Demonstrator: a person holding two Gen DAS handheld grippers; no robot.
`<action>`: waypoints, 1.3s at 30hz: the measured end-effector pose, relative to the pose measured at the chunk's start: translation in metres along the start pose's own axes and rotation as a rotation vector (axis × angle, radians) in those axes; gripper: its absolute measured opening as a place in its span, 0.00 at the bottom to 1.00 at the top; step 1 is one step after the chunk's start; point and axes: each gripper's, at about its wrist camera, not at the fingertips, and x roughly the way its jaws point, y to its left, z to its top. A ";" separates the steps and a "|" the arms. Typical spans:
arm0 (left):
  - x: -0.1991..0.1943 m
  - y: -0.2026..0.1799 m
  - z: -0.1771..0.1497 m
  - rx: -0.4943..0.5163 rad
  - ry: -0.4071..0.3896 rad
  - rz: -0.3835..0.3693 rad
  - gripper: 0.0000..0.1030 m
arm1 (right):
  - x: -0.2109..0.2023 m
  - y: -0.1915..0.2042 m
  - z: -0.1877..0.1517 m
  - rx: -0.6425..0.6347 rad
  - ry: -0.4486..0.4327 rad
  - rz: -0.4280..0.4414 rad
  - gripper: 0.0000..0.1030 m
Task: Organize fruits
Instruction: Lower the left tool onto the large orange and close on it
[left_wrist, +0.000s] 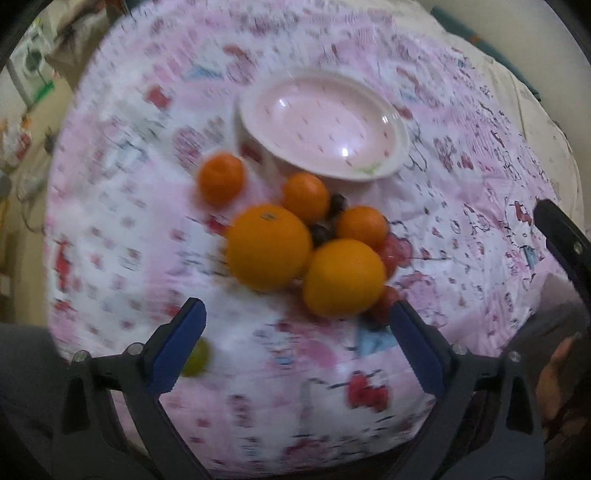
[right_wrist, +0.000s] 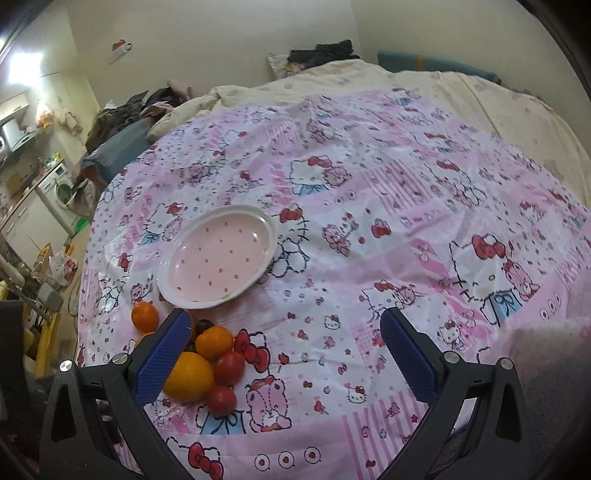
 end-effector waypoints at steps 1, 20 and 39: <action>0.004 -0.003 0.001 -0.022 0.019 -0.008 0.90 | 0.000 -0.002 0.000 0.007 0.002 -0.001 1.00; 0.049 -0.020 0.018 -0.243 0.121 0.001 0.54 | 0.012 -0.033 0.003 0.154 0.057 0.030 1.00; -0.073 0.048 0.036 -0.015 -0.040 0.003 0.52 | 0.024 -0.019 -0.003 0.086 0.127 0.034 1.00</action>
